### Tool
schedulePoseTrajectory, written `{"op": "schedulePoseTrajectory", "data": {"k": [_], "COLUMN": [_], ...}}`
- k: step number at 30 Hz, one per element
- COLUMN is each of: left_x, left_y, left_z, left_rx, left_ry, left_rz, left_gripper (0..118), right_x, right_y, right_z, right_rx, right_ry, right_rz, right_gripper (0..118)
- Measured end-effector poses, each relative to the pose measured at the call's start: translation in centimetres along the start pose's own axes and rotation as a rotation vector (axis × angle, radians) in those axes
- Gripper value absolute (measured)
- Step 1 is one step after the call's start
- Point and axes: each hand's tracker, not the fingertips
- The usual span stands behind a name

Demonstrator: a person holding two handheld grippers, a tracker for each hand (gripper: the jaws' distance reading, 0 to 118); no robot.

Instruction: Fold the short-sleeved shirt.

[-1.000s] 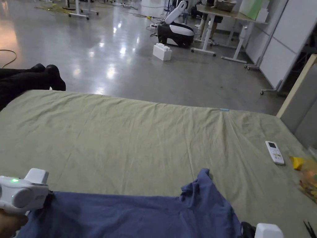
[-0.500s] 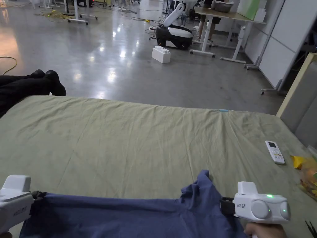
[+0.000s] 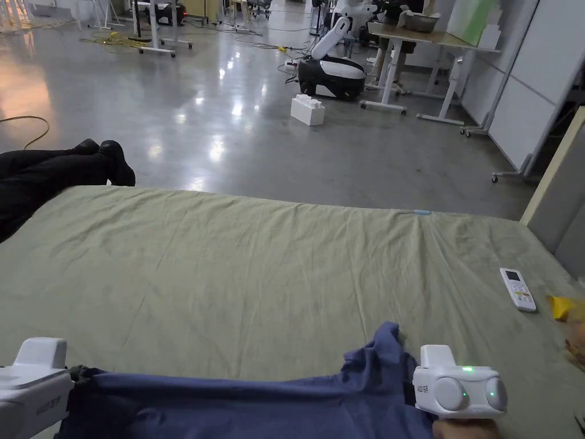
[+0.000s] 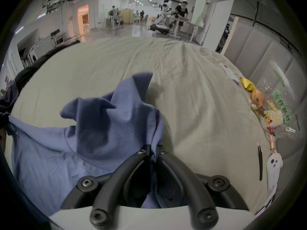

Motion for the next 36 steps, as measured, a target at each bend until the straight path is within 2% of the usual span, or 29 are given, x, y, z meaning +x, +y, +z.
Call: {"op": "schedulePoseTrajectory", "data": {"k": [5, 11, 17, 23, 24, 25, 26, 29, 32, 36], "left_x": [0.1, -0.6, -1.0, -1.6, -1.9, -2.0, -2.0, -1.7, -1.2, -0.8], "left_y": [1.3, 3.9, 7.0, 10.3, 11.5, 12.5, 13.4, 15.9, 18.8, 22.4], "left_z": [2.7, 9.5, 17.7, 23.1, 24.5, 25.5, 26.2, 27.9, 29.2, 29.6], "left_rx": [0.058, 0.169, 0.304, 0.406, 0.428, 0.439, 0.456, 0.492, 0.529, 0.556], "left_ry": [-0.003, -0.017, -0.007, -0.002, -0.005, -0.006, -0.006, -0.002, 0.006, 0.013], "left_rz": [0.000, 0.045, 0.038, 0.032, 0.036, 0.035, 0.034, 0.026, 0.007, 0.004], "left_gripper": [4, 4, 4, 4, 4, 4, 4, 4, 4, 4], "right_x": [1.9, 3.0, 3.5, 4.4, 4.5, 4.5, 4.7, 5.4, 6.1, 6.1], "right_y": [0.6, 2.3, 4.3, 6.7, 7.2, 7.9, 8.5, 10.6, 13.0, 16.3], "right_z": [5.8, 15.5, 25.4, 33.3, 34.3, 35.4, 36.1, 37.7, 39.5, 40.7], "right_rx": [0.140, 0.318, 0.511, 0.640, 0.681, 0.729, 0.709, 0.743, 0.778, 0.825], "right_ry": [0.003, 0.007, -0.002, -0.015, -0.020, -0.025, -0.030, -0.045, -0.050, -0.086], "right_rz": [-0.041, -0.033, -0.018, -0.020, -0.016, 0.028, 0.006, 0.009, -0.037, -0.007], "right_gripper": [6, 6, 6, 6, 6, 6, 6, 6, 6, 6]}}
